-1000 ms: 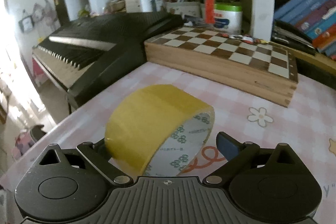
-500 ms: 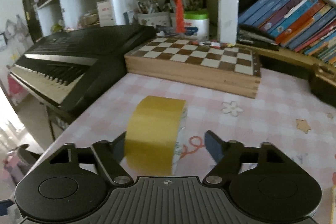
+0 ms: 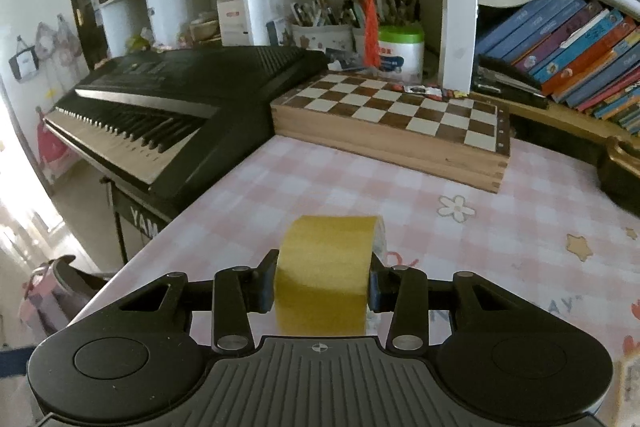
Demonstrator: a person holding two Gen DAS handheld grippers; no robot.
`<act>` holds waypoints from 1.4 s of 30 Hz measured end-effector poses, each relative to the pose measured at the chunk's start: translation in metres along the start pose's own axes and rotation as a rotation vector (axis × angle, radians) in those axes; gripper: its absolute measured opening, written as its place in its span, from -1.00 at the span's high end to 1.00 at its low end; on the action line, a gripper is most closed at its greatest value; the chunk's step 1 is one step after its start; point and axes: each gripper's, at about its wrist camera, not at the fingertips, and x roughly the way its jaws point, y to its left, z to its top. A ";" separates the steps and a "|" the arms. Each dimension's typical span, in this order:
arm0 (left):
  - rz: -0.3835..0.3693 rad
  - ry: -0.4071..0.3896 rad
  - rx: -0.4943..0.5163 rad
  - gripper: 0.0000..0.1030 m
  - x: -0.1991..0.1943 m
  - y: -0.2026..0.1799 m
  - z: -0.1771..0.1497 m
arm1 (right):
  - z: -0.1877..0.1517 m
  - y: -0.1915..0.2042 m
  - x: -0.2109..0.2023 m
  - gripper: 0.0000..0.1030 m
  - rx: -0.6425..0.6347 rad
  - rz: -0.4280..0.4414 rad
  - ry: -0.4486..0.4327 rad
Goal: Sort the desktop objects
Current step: 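Grasp the yellow tape roll with the right tool while the left tool grasps the medicine box, then lift the tape roll and medicine box and carry them over the yellow box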
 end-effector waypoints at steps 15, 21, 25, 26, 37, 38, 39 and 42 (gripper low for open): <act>-0.095 -0.101 0.029 -0.12 -0.039 -0.008 -0.003 | -0.018 -0.007 -0.076 0.23 0.048 -0.023 0.001; -0.138 -0.118 0.051 -0.12 -0.054 -0.012 -0.012 | -0.033 -0.006 -0.107 0.23 0.070 -0.041 -0.005; -0.163 -0.135 0.064 -0.12 -0.067 -0.013 -0.018 | -0.044 -0.003 -0.127 0.23 0.089 -0.048 -0.011; -0.170 -0.139 0.065 -0.12 -0.070 -0.013 -0.020 | -0.047 -0.002 -0.133 0.23 0.097 -0.051 -0.013; -0.245 -0.149 0.118 -0.12 -0.117 -0.009 -0.054 | -0.090 0.025 -0.194 0.23 0.183 -0.065 -0.025; -0.251 -0.148 0.122 -0.12 -0.122 -0.007 -0.058 | -0.095 0.028 -0.200 0.23 0.191 -0.068 -0.024; -0.255 -0.147 0.126 -0.12 -0.127 -0.006 -0.062 | -0.099 0.030 -0.204 0.23 0.197 -0.070 -0.022; -0.271 -0.140 0.139 -0.12 -0.138 -0.002 -0.075 | -0.115 0.038 -0.219 0.23 0.222 -0.083 -0.017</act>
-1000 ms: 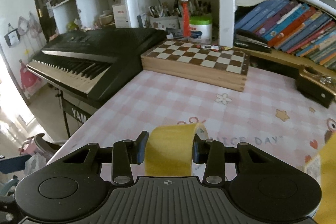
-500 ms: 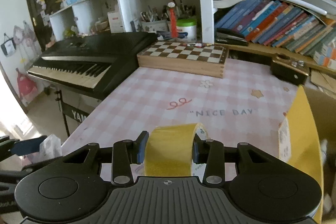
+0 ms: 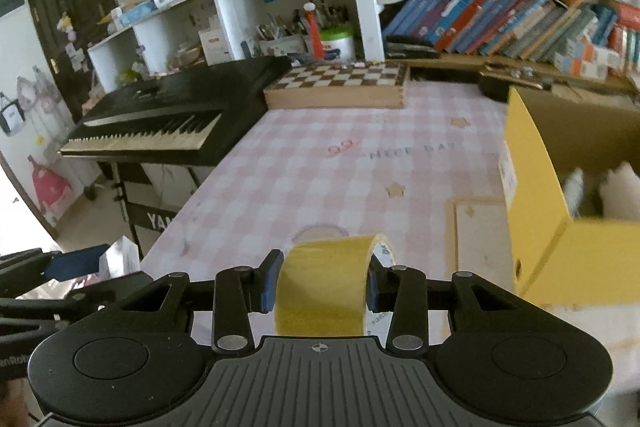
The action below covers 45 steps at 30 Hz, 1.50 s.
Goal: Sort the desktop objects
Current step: 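Lift the tape roll and medicine box and carry them over the yellow box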
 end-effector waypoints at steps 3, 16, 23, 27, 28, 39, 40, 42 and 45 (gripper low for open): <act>-0.022 0.012 0.016 -0.12 -0.010 -0.004 -0.009 | -0.017 0.001 -0.014 0.23 0.028 -0.019 0.006; -0.167 0.071 0.127 -0.12 -0.024 -0.039 -0.036 | -0.077 -0.012 -0.061 0.23 0.160 -0.126 0.012; -0.280 0.097 0.208 -0.12 -0.013 -0.072 -0.037 | -0.098 -0.033 -0.086 0.23 0.248 -0.216 -0.002; -0.335 0.110 0.252 -0.12 -0.008 -0.091 -0.038 | -0.106 -0.045 -0.098 0.23 0.295 -0.263 -0.010; -0.345 0.111 0.261 -0.12 -0.007 -0.094 -0.038 | -0.109 -0.047 -0.100 0.23 0.303 -0.271 -0.011; -0.423 0.137 0.312 -0.12 0.010 -0.139 -0.036 | -0.123 -0.081 -0.121 0.23 0.369 -0.335 -0.004; -0.430 0.141 0.316 -0.12 0.012 -0.143 -0.036 | -0.124 -0.085 -0.123 0.23 0.375 -0.339 -0.004; -0.442 0.150 0.325 -0.12 0.016 -0.153 -0.036 | -0.124 -0.094 -0.126 0.23 0.385 -0.347 -0.002; -0.449 0.156 0.329 -0.12 0.022 -0.166 -0.035 | -0.124 -0.108 -0.128 0.23 0.392 -0.351 0.003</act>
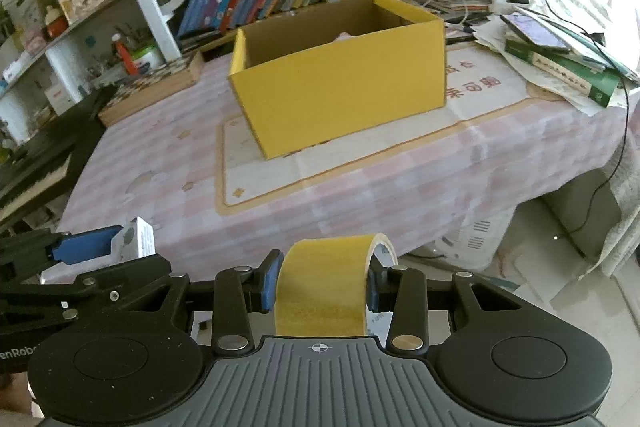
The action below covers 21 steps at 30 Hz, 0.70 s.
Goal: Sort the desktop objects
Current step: 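Lift the tape roll and medicine box and carry them over the yellow box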
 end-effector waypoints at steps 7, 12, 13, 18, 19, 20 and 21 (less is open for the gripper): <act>-0.003 0.010 -0.002 -0.12 0.025 -0.015 0.016 | 0.016 -0.028 0.007 0.23 0.003 -0.002 0.015; 0.003 0.010 -0.012 -0.12 0.045 -0.027 0.030 | 0.033 -0.047 0.015 0.23 -0.009 0.001 0.023; 0.005 0.008 -0.015 -0.12 0.049 -0.029 0.033 | 0.036 -0.051 0.017 0.23 -0.012 0.002 0.024; 0.020 0.001 -0.030 -0.12 0.070 -0.040 0.049 | 0.056 -0.072 0.027 0.23 -0.037 0.014 0.027; 0.024 -0.001 -0.033 -0.12 0.073 -0.041 0.052 | 0.060 -0.075 0.029 0.23 -0.043 0.018 0.027; 0.030 -0.006 -0.037 -0.12 0.077 -0.043 0.056 | 0.065 -0.080 0.031 0.23 -0.050 0.024 0.027; 0.035 -0.011 -0.040 -0.12 0.080 -0.046 0.059 | 0.069 -0.083 0.033 0.23 -0.056 0.029 0.027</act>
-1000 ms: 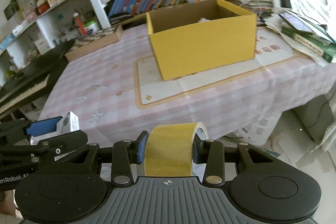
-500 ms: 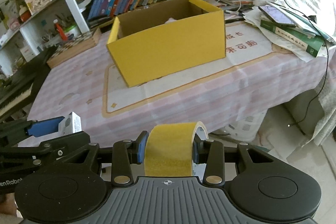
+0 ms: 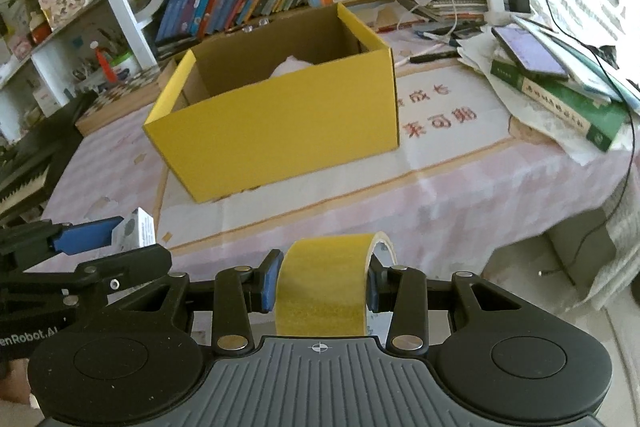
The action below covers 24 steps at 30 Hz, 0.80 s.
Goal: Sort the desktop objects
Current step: 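Lift the tape roll and medicine box and carry them over the yellow box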
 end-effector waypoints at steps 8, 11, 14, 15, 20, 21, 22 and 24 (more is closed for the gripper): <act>0.061 -0.086 -0.006 -0.12 0.014 -0.010 0.045 | 0.047 -0.020 0.009 0.23 -0.071 0.074 -0.047; 0.091 -0.133 0.007 -0.12 0.017 -0.012 0.065 | 0.070 -0.022 0.008 0.23 -0.103 0.109 -0.089; 0.125 -0.173 0.017 -0.12 0.022 -0.011 0.084 | 0.093 -0.023 0.009 0.23 -0.133 0.145 -0.128; 0.134 -0.181 0.020 -0.12 0.025 -0.010 0.090 | 0.100 -0.022 0.009 0.23 -0.145 0.157 -0.141; 0.193 -0.176 0.030 -0.12 0.047 -0.001 0.111 | 0.134 -0.018 0.015 0.23 -0.197 0.204 -0.194; 0.204 -0.171 0.030 -0.12 0.053 0.001 0.114 | 0.140 -0.017 0.017 0.23 -0.206 0.210 -0.203; 0.223 -0.166 0.034 -0.12 0.060 0.004 0.118 | 0.146 -0.016 0.020 0.23 -0.215 0.217 -0.211; 0.261 -0.155 0.045 -0.12 0.073 0.009 0.124 | 0.158 -0.013 0.028 0.23 -0.242 0.226 -0.224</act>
